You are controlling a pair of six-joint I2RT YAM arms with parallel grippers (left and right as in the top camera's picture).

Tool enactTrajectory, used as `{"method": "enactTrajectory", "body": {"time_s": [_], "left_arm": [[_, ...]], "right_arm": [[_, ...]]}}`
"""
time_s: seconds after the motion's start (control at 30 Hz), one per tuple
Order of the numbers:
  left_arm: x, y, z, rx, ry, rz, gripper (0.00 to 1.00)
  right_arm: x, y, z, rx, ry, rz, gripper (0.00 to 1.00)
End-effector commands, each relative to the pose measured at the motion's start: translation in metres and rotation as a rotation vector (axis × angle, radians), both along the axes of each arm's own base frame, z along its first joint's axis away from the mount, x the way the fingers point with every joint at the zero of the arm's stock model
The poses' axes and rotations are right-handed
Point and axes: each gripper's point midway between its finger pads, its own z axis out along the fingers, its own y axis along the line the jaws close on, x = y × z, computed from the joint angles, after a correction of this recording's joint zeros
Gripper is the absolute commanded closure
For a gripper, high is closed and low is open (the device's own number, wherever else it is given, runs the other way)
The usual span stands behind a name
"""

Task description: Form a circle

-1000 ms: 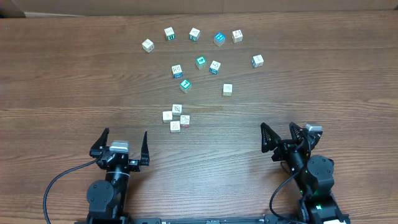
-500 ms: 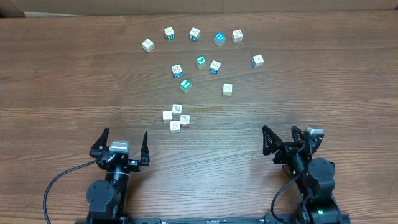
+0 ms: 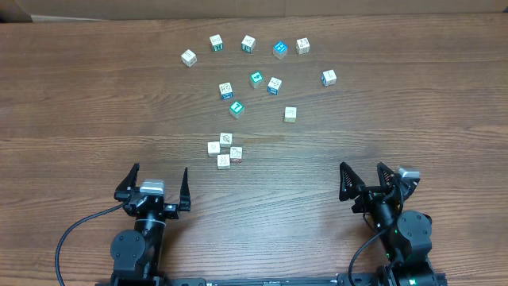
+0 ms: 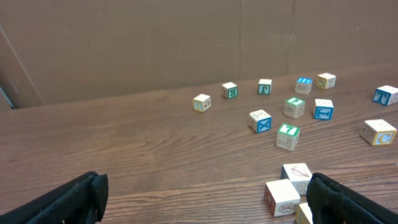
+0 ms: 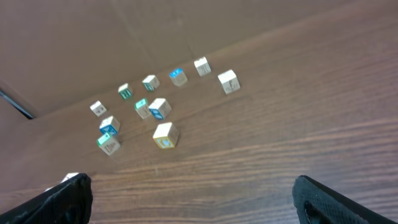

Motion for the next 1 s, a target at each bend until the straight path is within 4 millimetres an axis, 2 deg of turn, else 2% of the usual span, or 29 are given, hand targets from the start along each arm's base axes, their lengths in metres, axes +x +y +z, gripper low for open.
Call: {"method": "enactTrajectory", "body": {"time_s": [0.0, 0.4, 0.77, 0.97], "left_arm": [[0.000, 0.002, 0.001, 0.025, -0.010, 0.007, 0.00], [0.000, 0.002, 0.001, 0.025, -0.010, 0.007, 0.00], [0.000, 0.002, 0.001, 0.025, -0.010, 0.007, 0.00], [0.000, 0.002, 0.001, 0.025, -0.010, 0.006, 0.00]], "right_arm": [[0.000, -0.003, 0.006, 0.002, -0.035, -0.016, 0.00], [-0.001, -0.004, 0.015, 0.008, -0.076, -0.017, 0.00], [-0.006, -0.005, 0.038, 0.022, -0.176, -0.022, 0.00], [-0.006, -0.005, 0.039, 0.022, -0.178, -0.021, 0.00]]}}
